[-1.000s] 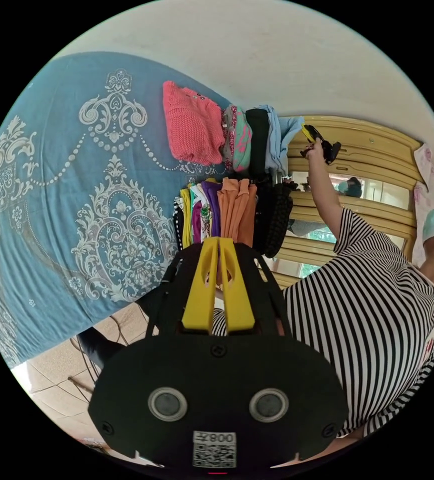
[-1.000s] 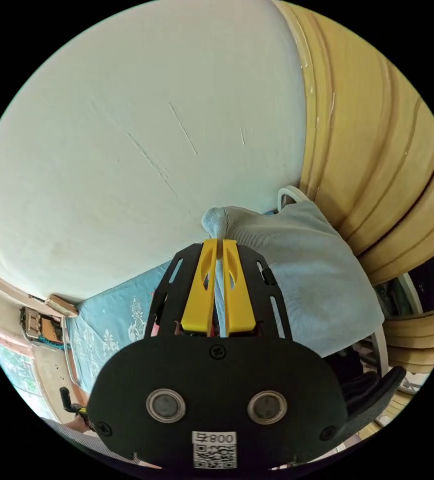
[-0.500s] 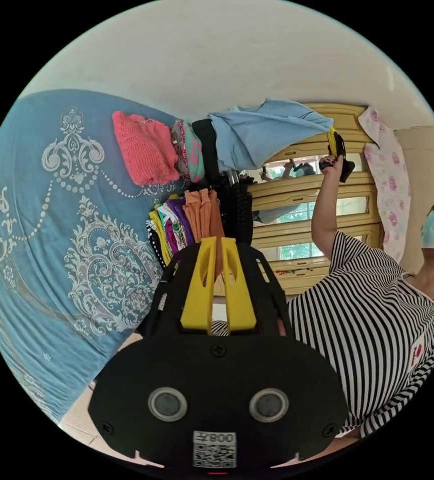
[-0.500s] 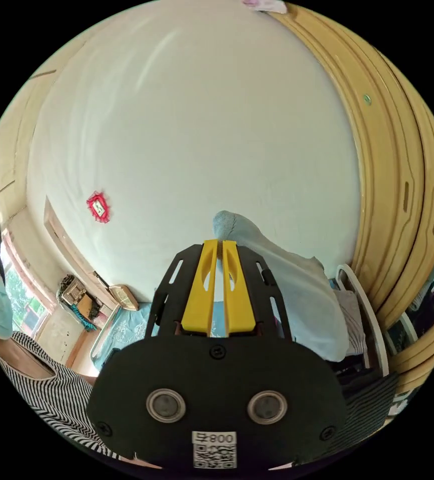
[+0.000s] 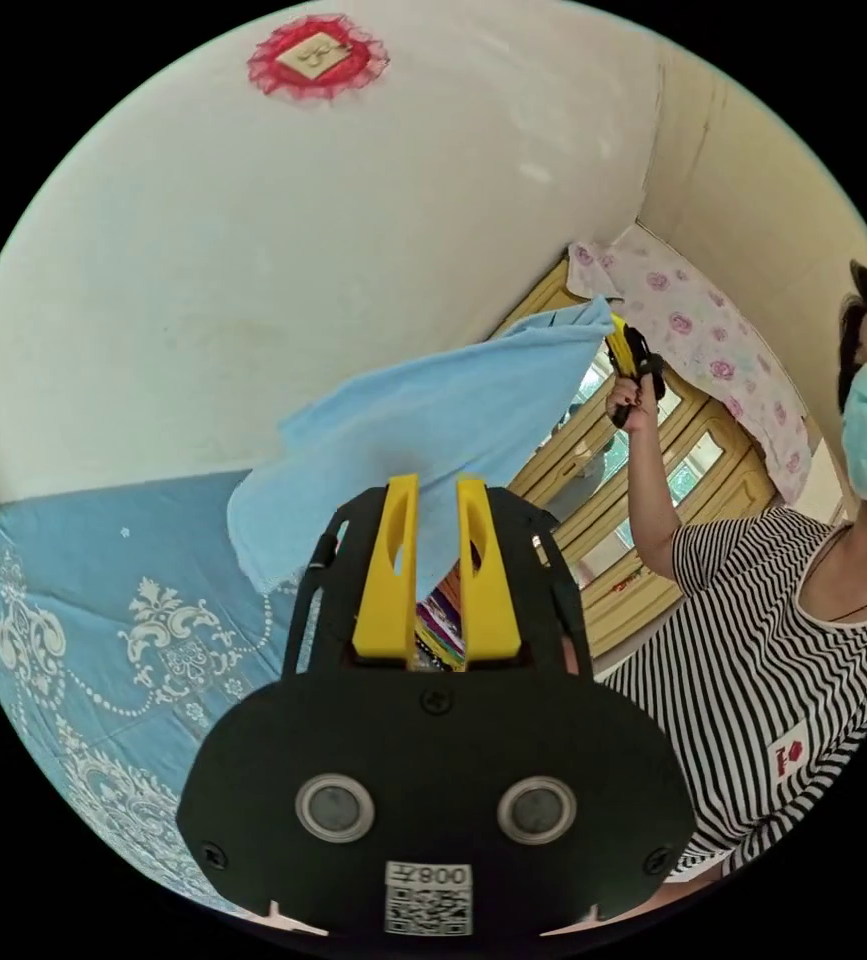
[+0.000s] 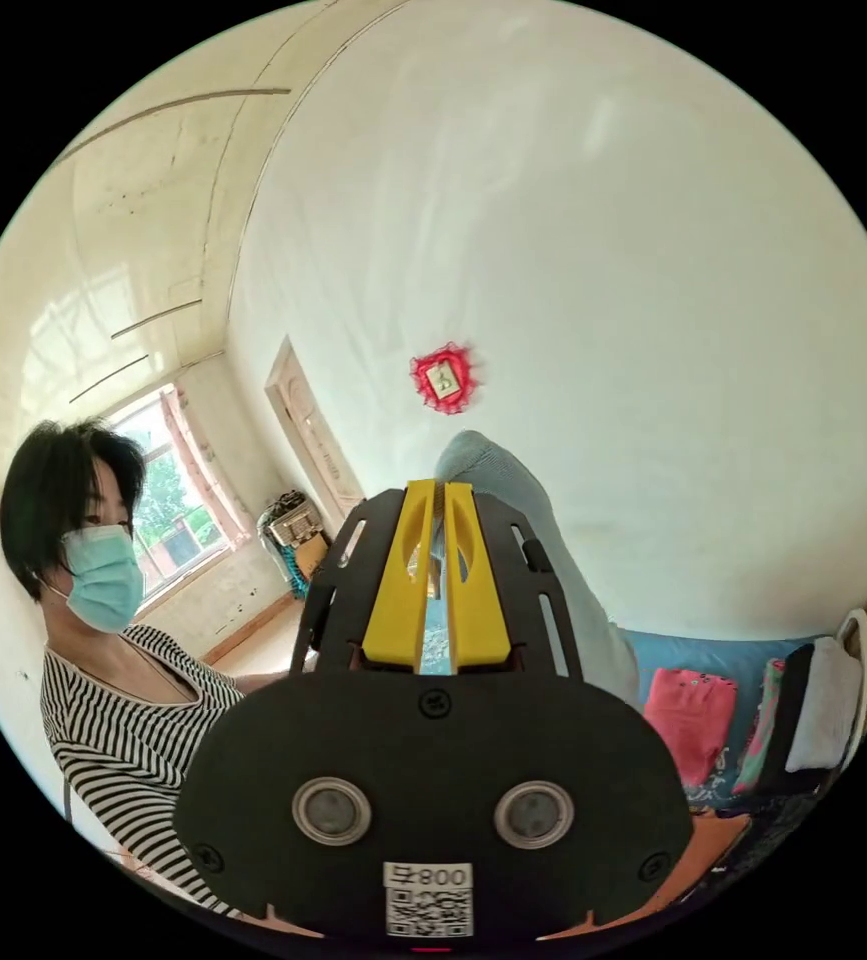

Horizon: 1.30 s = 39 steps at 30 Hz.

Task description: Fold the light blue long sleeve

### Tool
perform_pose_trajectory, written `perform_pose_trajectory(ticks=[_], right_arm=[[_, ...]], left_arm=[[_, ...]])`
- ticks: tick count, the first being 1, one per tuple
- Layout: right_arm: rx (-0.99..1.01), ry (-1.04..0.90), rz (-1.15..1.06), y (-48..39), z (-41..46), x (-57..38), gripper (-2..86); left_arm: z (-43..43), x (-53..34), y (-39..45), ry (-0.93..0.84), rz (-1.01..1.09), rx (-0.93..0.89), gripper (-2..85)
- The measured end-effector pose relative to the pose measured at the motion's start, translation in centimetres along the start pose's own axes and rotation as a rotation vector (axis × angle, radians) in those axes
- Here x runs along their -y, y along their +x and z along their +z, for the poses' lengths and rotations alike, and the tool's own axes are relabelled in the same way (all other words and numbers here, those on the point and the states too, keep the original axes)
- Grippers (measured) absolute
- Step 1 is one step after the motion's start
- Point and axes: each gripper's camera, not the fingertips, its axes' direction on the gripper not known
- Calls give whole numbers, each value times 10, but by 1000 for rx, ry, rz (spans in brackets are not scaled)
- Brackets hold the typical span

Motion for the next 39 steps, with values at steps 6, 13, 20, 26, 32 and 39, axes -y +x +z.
perform_pose_trajectory(ticks=[6,13,20,26,32,39], right_arm=[[165,-170,72,-47,106,-40,12],[302,-307,121,-93,202,-74,10],[382,-294,139,-112,229,-86,9],[474,-314,64,-135,229,-85,11],[547,-284,-60,-167,199,-66,10],[544,-298,-122,-196,189,-59,11]], left_arm=[[-55,-2,12,-39,128,24,101],[-82,-62,1,-186,124,-138,42],[-110,-167,31,-22,-68,-334,31],[-158,-234,32,-12,-161,-191,58],[-201,-292,-27,-69,-341,217,126],[-208,-357,-92,90,-572,-127,127]])
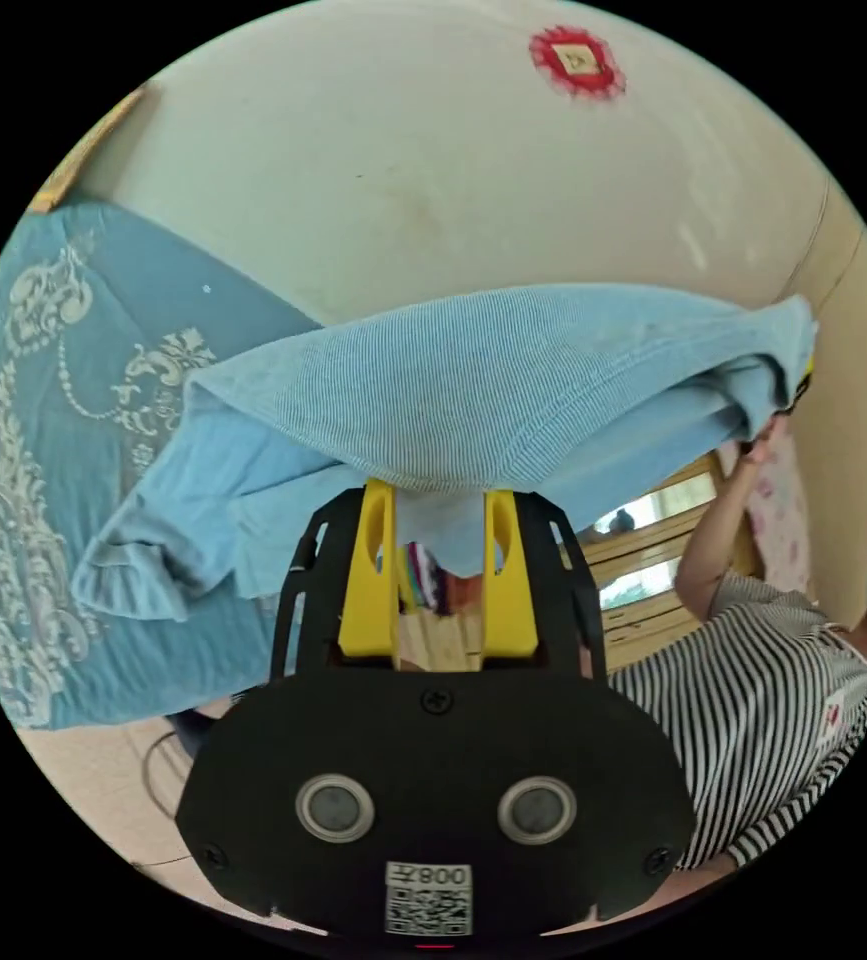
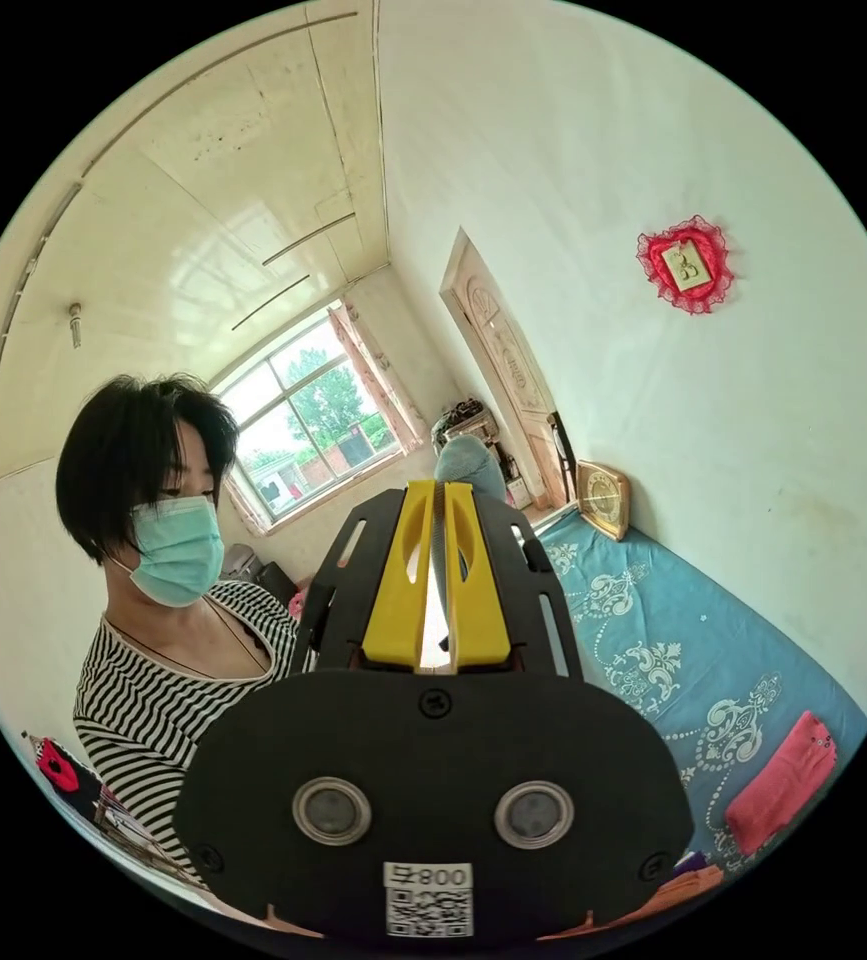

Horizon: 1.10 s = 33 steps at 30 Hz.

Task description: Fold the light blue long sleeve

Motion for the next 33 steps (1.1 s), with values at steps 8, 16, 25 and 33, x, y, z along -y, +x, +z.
perform_pose_trajectory(ticks=[8,16,25,33], right_arm=[[3,7,27,-2,0,-9,12],[27,-22,30,-5,20,-24,12],[-25,15,46,-7,2,-56,14],[27,130,76,9,-41,-119,13]], left_arm=[[-73,-92,-78,186,-248,-330,159],[-74,-93,-138,257,-448,-482,148],[-160,-102,-120,457,-296,-564,29],[-312,-133,-37,637,-5,-444,22]])
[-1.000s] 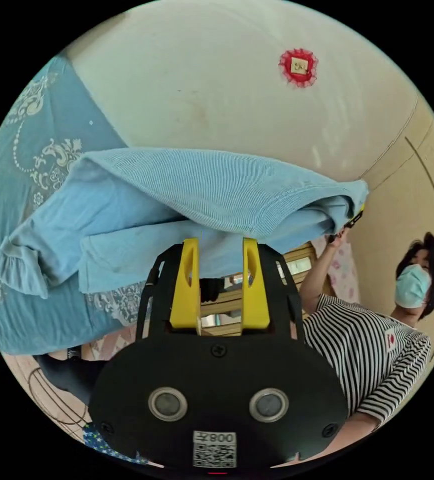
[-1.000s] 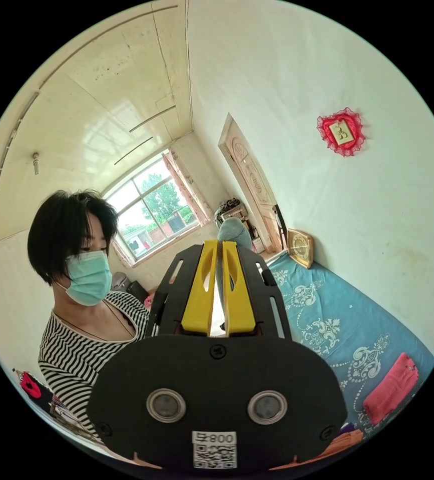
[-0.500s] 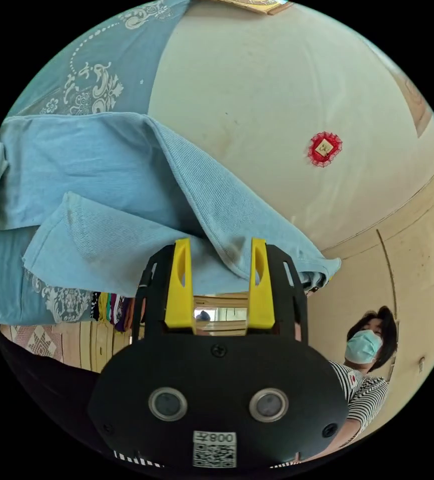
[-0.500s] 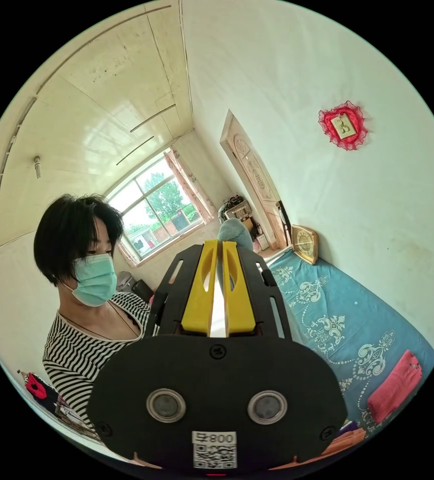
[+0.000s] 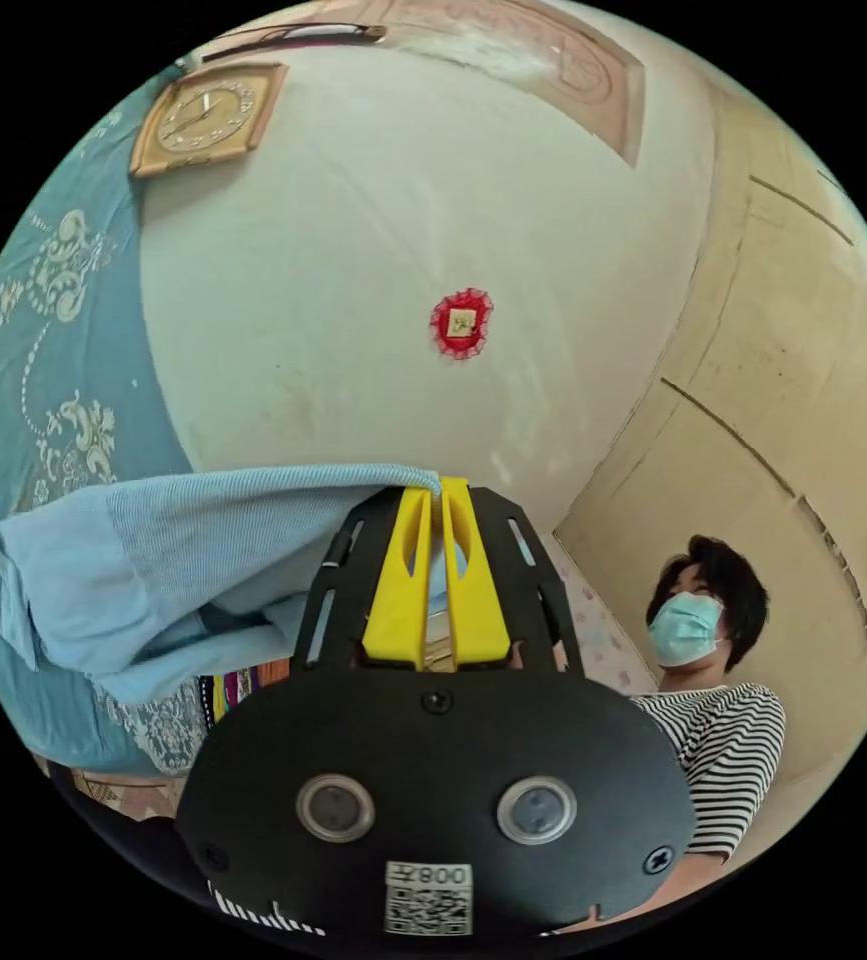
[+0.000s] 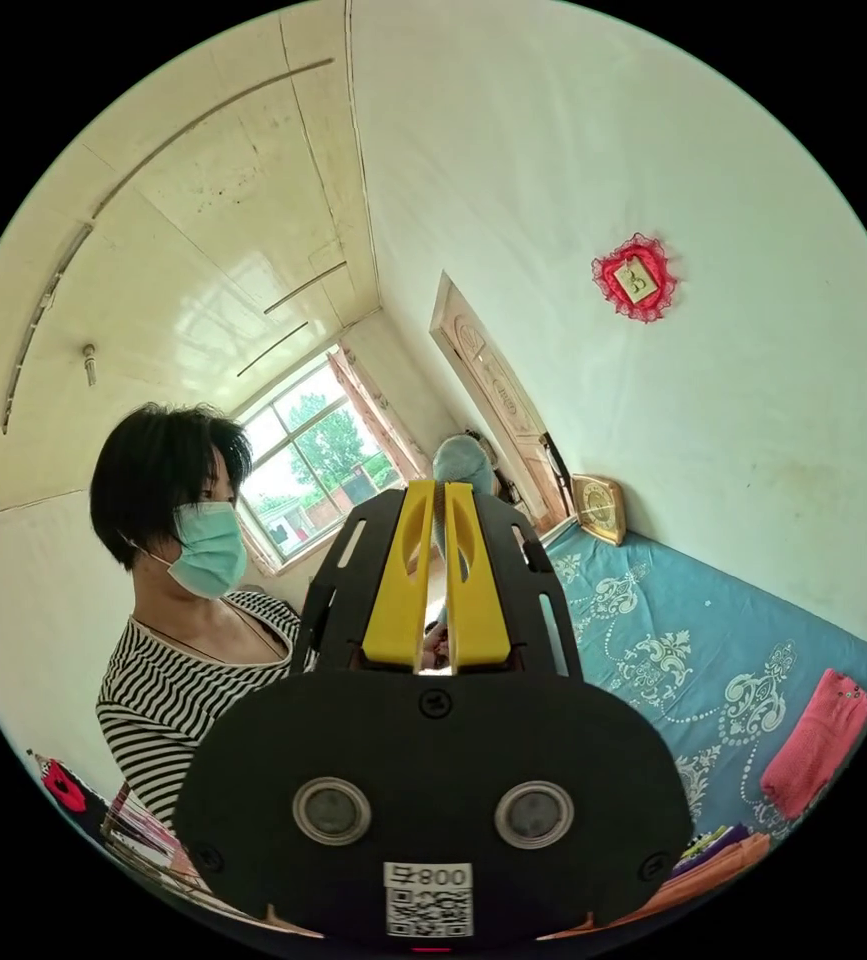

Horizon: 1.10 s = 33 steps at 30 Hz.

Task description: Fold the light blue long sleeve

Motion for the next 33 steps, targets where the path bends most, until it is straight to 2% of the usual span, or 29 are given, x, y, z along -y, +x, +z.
perform_pose_trajectory(ticks=[5,10,19,23,26,29,33], right_arm=[[32,7,-33,-2,-17,-39,12],[119,16,-116,-12,-30,-79,13],[164,-32,-218,-4,-30,-122,14],[178,-25,-162,36,-20,-131,14],[115,-37,-78,91,-3,-134,14],[-3,-93,55,171,25,-130,13],[-138,-192,318,326,79,-125,12]], left_arm=[[-37,21,112,62,306,-4,22],[-47,23,216,32,577,136,21],[-33,29,295,66,815,282,22],[-9,62,280,11,817,377,23],[18,109,239,-65,770,437,25],[50,169,167,-139,659,471,29],[94,255,21,-225,419,591,53]])
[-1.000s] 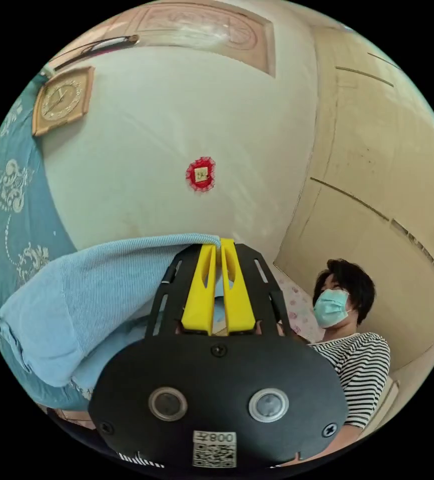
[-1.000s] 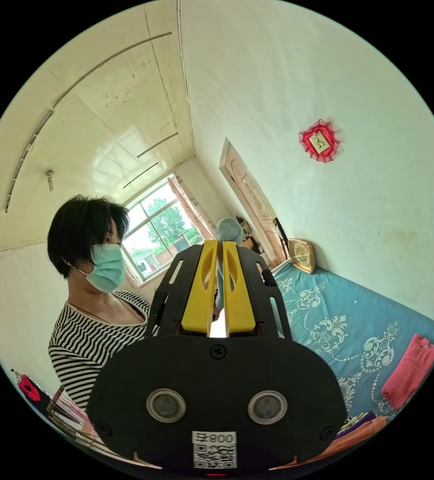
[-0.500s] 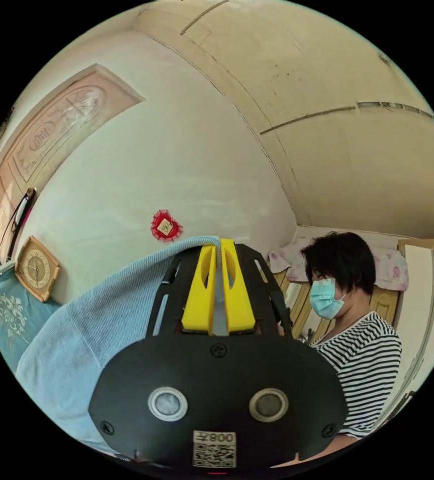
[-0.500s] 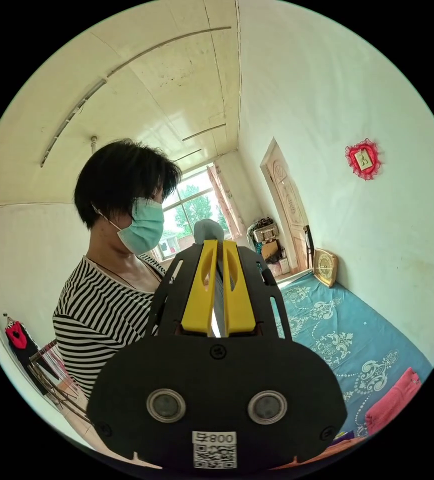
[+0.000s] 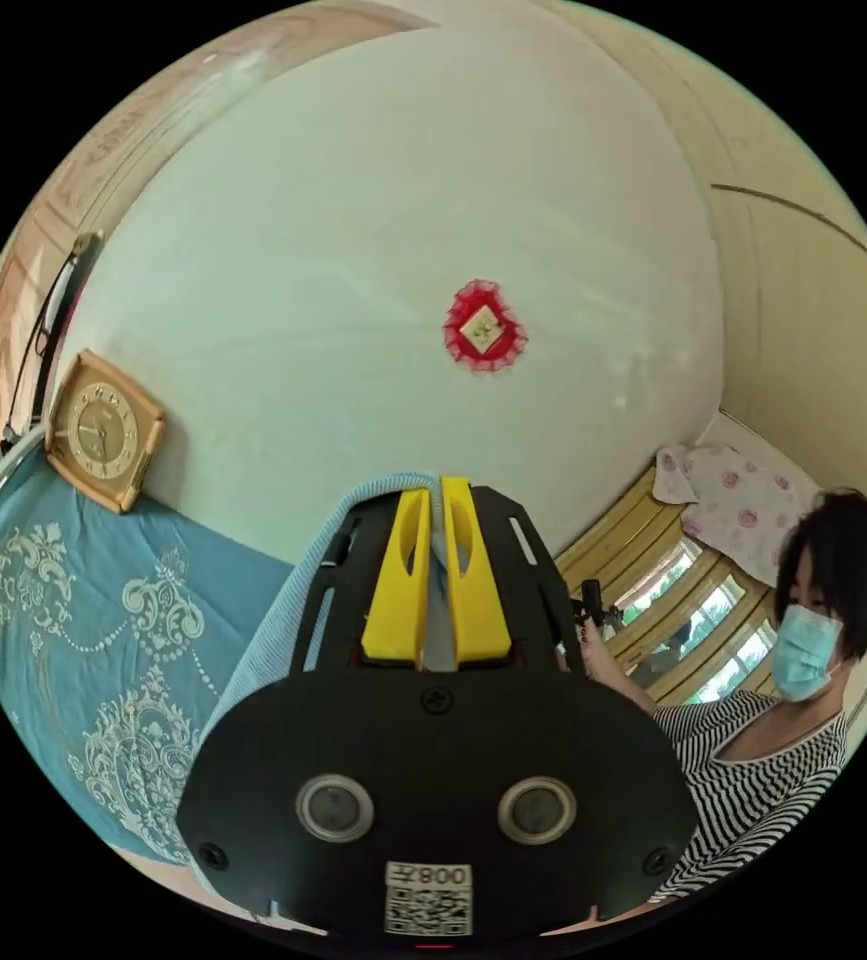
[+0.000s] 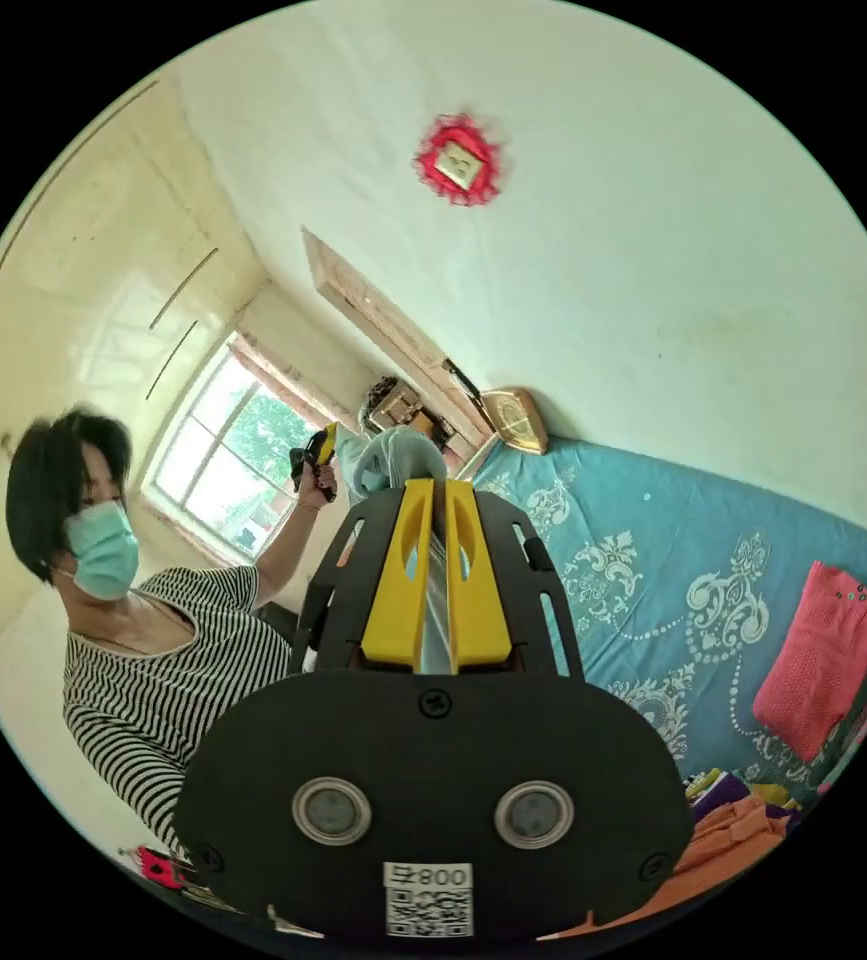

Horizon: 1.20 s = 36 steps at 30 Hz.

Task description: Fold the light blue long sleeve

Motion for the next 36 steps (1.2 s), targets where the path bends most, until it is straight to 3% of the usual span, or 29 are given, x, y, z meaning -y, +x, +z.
perform_pose_trajectory(ticks=[4,8,13,19,27,32,36], right_arm=[[-125,-16,314,135,67,25,4],[-331,-71,528,211,120,0,1],[-263,-173,755,280,198,-111,1],[-195,-188,1075,316,250,-246,6],[-191,-226,1207,344,291,-316,15],[-191,-275,1193,365,311,-335,20],[-187,-289,1188,382,320,-359,28]], left_arm=[[100,-7,-135,-207,-252,39,104],[141,-49,-226,-415,-351,102,113],[132,-156,-336,-661,-628,257,115],[109,-243,-393,-867,-811,482,120],[144,-294,-449,-1030,-861,614,86],[157,-296,-457,-1105,-778,666,35],[108,-251,-461,-966,-706,842,18]])
